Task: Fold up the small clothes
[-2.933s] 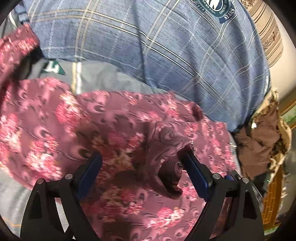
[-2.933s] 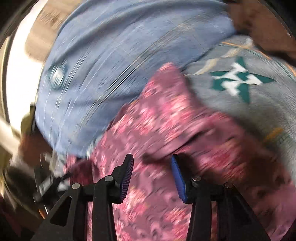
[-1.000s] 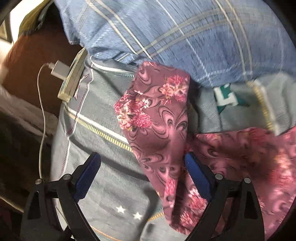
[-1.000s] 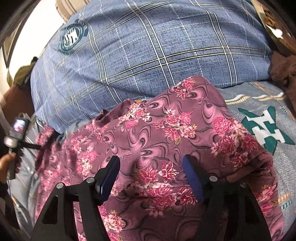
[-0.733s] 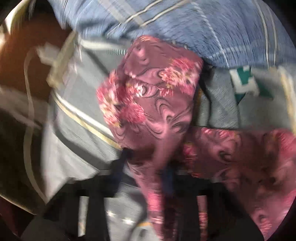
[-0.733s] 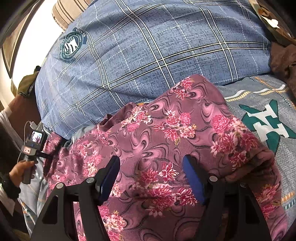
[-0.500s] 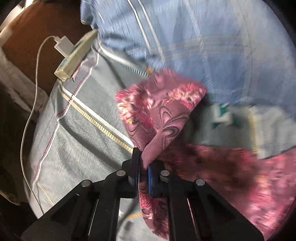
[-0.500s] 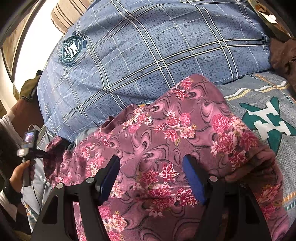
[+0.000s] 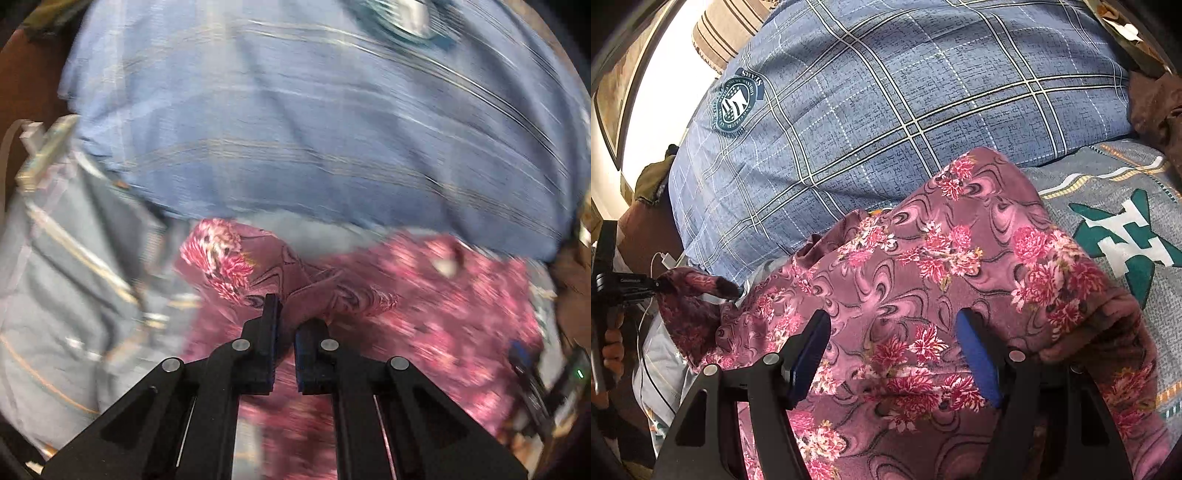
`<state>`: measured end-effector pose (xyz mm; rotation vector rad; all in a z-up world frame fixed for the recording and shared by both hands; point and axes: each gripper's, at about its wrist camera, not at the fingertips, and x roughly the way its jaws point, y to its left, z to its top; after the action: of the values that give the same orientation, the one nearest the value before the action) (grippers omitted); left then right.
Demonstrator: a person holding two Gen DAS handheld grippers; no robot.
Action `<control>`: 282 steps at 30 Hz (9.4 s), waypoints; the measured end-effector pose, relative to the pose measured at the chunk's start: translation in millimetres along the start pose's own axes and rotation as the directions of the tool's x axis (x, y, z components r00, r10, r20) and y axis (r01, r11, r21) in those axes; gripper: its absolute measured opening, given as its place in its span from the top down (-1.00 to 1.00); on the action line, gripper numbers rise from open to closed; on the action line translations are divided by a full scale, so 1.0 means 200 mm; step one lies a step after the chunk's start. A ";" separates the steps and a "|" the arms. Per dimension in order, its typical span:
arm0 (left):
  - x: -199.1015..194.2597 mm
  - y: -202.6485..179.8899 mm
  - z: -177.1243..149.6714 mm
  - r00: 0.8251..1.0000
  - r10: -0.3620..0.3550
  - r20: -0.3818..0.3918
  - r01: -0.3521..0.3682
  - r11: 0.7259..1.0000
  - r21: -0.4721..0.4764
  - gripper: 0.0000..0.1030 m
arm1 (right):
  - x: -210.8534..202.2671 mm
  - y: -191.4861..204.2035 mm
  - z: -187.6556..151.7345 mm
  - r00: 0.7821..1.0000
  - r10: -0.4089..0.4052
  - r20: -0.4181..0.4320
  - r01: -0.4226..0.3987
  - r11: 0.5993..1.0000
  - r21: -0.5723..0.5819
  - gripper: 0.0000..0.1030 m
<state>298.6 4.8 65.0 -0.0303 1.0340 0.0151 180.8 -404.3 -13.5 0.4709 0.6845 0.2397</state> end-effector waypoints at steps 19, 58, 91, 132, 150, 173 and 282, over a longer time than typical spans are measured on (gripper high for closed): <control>-0.02 0.20 -0.36 0.952 -0.306 0.027 0.306 0.940 -0.147 -0.23 | 0.03 0.35 0.02 0.950 0.296 -0.095 -0.288 0.954 0.085 -0.54; 0.20 0.40 -0.48 0.874 -0.484 0.042 0.429 0.728 -0.534 -0.24 | 0.58 0.50 0.04 0.922 0.349 -0.167 -0.267 0.886 0.379 0.73; 0.38 -0.21 -0.40 0.859 -0.512 -0.027 0.438 0.760 -0.480 0.79 | -0.10 -0.26 0.23 0.990 0.128 0.057 -0.139 0.944 0.300 0.87; 0.38 0.01 -0.40 0.983 -0.159 -0.094 0.143 0.976 -0.166 -0.22 | -0.12 -0.34 0.13 0.998 -0.021 -0.051 0.028 0.989 0.145 0.72; -0.12 0.39 -1.13 0.857 -0.414 -0.308 0.376 0.909 -0.178 -0.24 | -0.92 -0.43 -0.38 0.979 0.055 -0.198 -0.021 0.986 0.166 0.12; -0.08 0.30 -1.50 0.752 -0.531 -0.390 0.463 0.847 -0.261 -0.53 | -1.08 -0.42 -0.77 0.936 -0.027 -0.350 0.057 0.996 0.075 -0.04; 0.47 0.04 0.06 0.802 -0.596 0.036 0.556 0.724 -0.408 0.82 | -0.04 -0.39 0.52 0.949 0.312 0.035 -0.299 0.864 0.406 0.86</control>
<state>357.1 13.5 -9.8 -0.7440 1.0688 -0.3524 247.3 -510.0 22.5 0.9831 0.6905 0.4079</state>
